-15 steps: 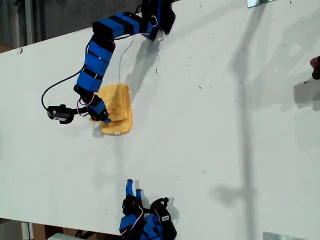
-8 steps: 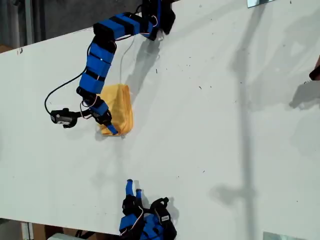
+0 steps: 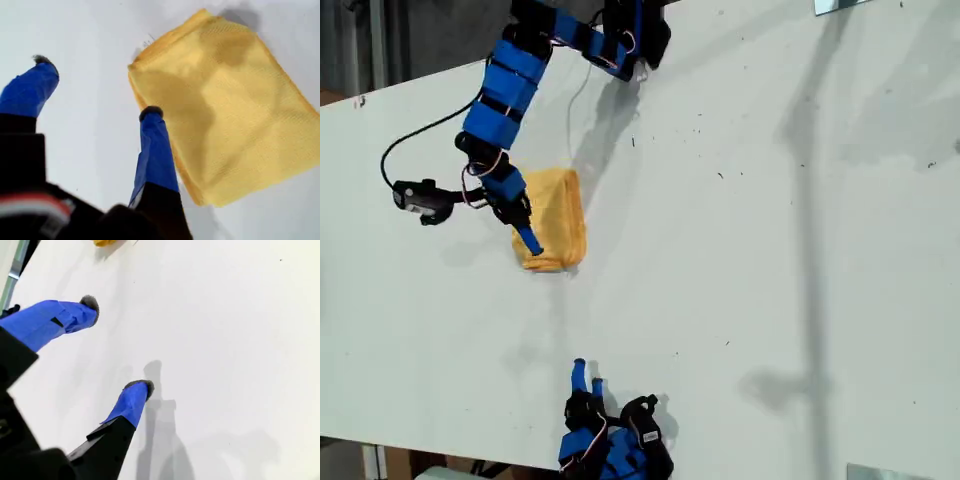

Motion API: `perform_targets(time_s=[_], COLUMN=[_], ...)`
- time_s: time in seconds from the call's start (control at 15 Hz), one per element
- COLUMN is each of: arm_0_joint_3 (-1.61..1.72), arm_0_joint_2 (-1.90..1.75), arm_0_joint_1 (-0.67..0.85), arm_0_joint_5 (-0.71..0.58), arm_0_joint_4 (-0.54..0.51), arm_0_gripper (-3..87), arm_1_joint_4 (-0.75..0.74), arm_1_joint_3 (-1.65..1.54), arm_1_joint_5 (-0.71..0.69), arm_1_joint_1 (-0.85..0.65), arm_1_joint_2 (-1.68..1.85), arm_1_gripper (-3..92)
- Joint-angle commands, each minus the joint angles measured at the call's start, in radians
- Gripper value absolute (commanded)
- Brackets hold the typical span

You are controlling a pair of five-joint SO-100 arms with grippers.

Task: Grasp corners of a square towel and fold twice.

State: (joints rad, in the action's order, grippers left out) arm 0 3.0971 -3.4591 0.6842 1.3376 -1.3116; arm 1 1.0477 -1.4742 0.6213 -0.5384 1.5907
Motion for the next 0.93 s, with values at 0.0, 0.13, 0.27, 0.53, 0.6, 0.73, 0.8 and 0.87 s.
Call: perform_targets(time_s=[0.0,0.13,0.27,0.53,0.6,0.73,0.8,0.87], arm_0_joint_3=[0.005,0.005,0.003,-0.018,-0.017,0.012,0.012,0.012], arm_0_joint_2=[-0.009,-0.009,-0.009,-0.009,-0.009,-0.008,-0.008,-0.008], arm_0_joint_1=[0.014,0.012,0.009,-0.066,-0.1,-0.16,-0.215,-0.282], arm_0_joint_5=[0.026,0.031,0.0,-0.103,-0.089,0.054,0.044,0.034], arm_0_joint_4=[-0.012,-0.012,-0.012,-0.014,-0.014,-0.011,-0.011,-0.009], arm_0_gripper=[30.3,27.4,25.0,22.3,21.6,19.6,10.6,8.4], arm_1_joint_4=[-0.038,-0.072,-0.008,0.227,0.229,0.268,0.299,0.318], arm_1_joint_3=[-0.449,-0.827,-1.144,-1.259,-1.307,-1.358,-1.364,-1.401], arm_1_joint_5=[0.114,0.245,0.318,0.348,0.36,0.419,0.426,0.459], arm_1_joint_1=[0.032,0.054,0.06,0.114,0.084,0.046,0.025,0.003], arm_1_joint_2=[0.594,0.962,1.396,1.703,1.703,1.703,1.703,1.703], arm_1_gripper=[35.6,34.7,33.4,34.3,30.7,13.3,11.3,8.3])
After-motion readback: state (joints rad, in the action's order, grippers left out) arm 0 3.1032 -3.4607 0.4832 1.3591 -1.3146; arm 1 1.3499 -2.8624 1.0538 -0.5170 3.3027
